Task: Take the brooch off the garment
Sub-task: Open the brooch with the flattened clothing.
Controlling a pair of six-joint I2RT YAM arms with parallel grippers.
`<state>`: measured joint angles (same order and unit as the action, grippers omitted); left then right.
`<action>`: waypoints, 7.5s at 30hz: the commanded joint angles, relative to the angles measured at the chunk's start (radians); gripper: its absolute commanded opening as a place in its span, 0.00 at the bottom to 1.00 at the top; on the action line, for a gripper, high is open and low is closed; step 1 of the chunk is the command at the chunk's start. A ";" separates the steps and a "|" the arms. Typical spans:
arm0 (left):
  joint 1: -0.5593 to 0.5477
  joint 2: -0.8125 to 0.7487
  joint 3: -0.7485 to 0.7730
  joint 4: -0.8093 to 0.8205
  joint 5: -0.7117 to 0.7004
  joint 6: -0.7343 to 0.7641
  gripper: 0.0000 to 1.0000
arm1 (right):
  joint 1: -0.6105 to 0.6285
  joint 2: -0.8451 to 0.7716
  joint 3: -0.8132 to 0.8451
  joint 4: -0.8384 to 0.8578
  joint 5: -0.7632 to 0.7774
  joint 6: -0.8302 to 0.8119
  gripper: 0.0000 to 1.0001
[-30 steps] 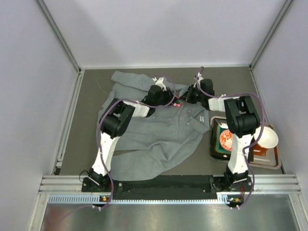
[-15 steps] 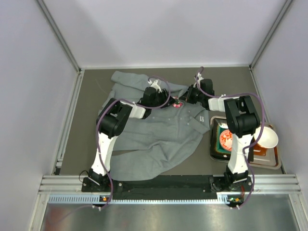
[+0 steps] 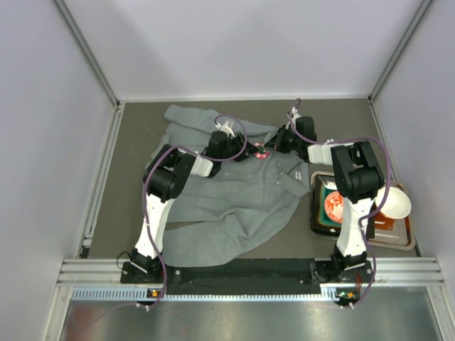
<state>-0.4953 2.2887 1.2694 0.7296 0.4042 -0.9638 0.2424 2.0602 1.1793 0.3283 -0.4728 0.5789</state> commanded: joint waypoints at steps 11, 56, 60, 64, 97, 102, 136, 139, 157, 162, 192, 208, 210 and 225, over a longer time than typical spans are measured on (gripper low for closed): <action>-0.002 0.044 0.054 0.039 -0.031 -0.036 0.44 | 0.018 -0.005 0.019 0.029 -0.006 -0.001 0.00; 0.001 0.069 0.090 0.050 -0.016 -0.004 0.32 | 0.031 -0.095 0.013 -0.041 0.086 -0.103 0.00; -0.003 0.075 0.108 0.030 -0.031 -0.003 0.37 | 0.031 -0.074 0.026 -0.049 0.071 -0.099 0.00; -0.005 0.080 0.114 0.031 -0.036 -0.007 0.43 | 0.032 -0.075 0.026 -0.048 0.072 -0.097 0.00; -0.003 0.095 0.100 0.076 0.005 0.010 0.00 | 0.043 -0.068 0.048 -0.054 0.066 -0.113 0.01; -0.005 0.081 0.082 0.073 0.004 0.005 0.16 | 0.044 -0.064 0.048 -0.055 0.071 -0.111 0.01; -0.015 0.069 0.082 0.054 -0.018 0.103 0.00 | 0.058 0.005 0.138 -0.101 0.054 -0.073 0.00; -0.019 0.057 0.082 0.034 -0.027 0.128 0.00 | 0.060 0.015 0.143 -0.118 0.065 -0.085 0.00; -0.029 0.045 0.100 -0.016 -0.036 0.177 0.00 | 0.060 0.025 0.155 -0.179 0.115 -0.131 0.01; -0.034 0.040 0.108 -0.039 -0.041 0.197 0.00 | 0.061 0.031 0.164 -0.199 0.117 -0.146 0.02; 0.000 0.038 0.028 0.083 0.019 0.051 0.41 | 0.066 -0.021 0.080 -0.095 0.135 -0.108 0.00; -0.002 0.069 0.059 0.083 0.013 0.020 0.38 | 0.064 -0.028 0.075 -0.086 0.126 -0.102 0.00; -0.003 0.068 0.061 0.083 0.012 0.023 0.39 | 0.064 -0.031 0.072 -0.084 0.125 -0.100 0.00; -0.008 0.081 0.091 -0.001 0.015 0.069 0.00 | 0.064 -0.074 0.072 -0.090 0.132 -0.113 0.03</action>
<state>-0.4969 2.3589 1.3411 0.7601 0.4137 -0.9382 0.2993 2.0571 1.2507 0.2192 -0.3481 0.4808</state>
